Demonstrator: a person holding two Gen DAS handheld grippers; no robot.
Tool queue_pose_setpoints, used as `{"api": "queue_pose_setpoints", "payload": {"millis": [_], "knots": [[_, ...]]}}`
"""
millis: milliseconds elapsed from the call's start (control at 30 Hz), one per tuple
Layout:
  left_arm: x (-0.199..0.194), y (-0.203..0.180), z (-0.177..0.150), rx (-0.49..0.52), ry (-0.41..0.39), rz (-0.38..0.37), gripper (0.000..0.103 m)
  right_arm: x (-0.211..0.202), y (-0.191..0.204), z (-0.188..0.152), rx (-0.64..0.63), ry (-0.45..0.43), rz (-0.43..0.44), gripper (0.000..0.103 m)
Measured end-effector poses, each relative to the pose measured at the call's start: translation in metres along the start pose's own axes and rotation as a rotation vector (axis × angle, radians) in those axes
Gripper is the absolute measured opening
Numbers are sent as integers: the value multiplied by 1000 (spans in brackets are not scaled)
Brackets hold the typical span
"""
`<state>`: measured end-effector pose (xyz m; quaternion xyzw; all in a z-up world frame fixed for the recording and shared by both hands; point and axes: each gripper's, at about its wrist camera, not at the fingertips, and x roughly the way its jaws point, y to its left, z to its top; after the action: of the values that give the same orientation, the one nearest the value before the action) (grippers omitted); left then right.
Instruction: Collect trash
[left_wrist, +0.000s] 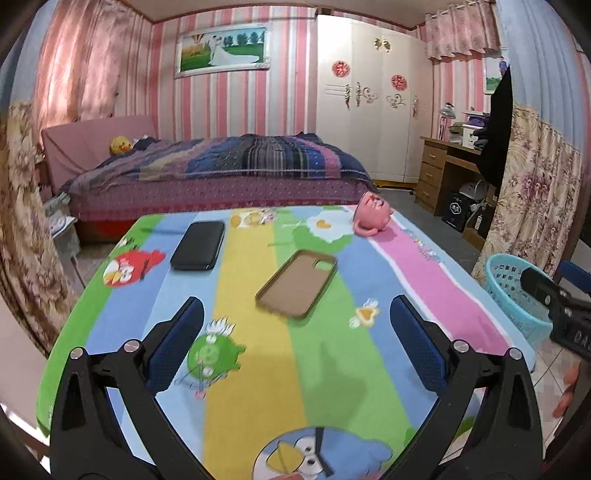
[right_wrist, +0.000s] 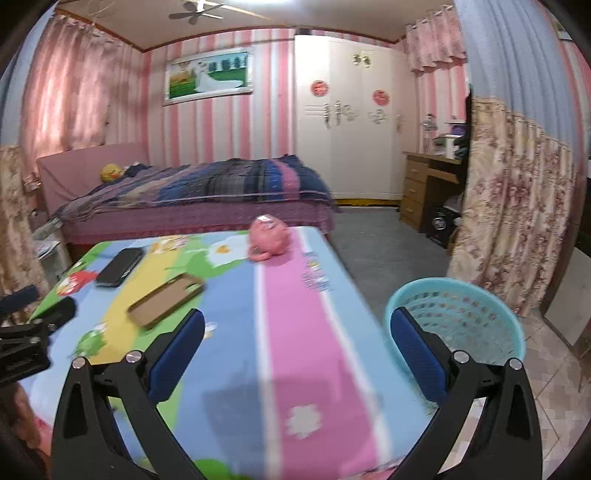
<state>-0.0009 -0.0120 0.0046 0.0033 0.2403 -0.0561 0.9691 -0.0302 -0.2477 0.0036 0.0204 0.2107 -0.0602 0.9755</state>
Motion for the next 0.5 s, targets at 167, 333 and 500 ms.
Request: {"api": "queue_pose_setpoints", "payload": {"millis": [167, 333, 500], "knots": [[0, 7, -14, 14, 6, 5, 98, -8, 26, -13, -25, -5, 10, 98], [5, 5, -17, 13, 8, -5, 98, -10, 39, -26, -28, 0, 10, 98], [9, 0, -19, 17, 20, -15, 98, -8, 43, -29, -49, -24, 1, 98]]}}
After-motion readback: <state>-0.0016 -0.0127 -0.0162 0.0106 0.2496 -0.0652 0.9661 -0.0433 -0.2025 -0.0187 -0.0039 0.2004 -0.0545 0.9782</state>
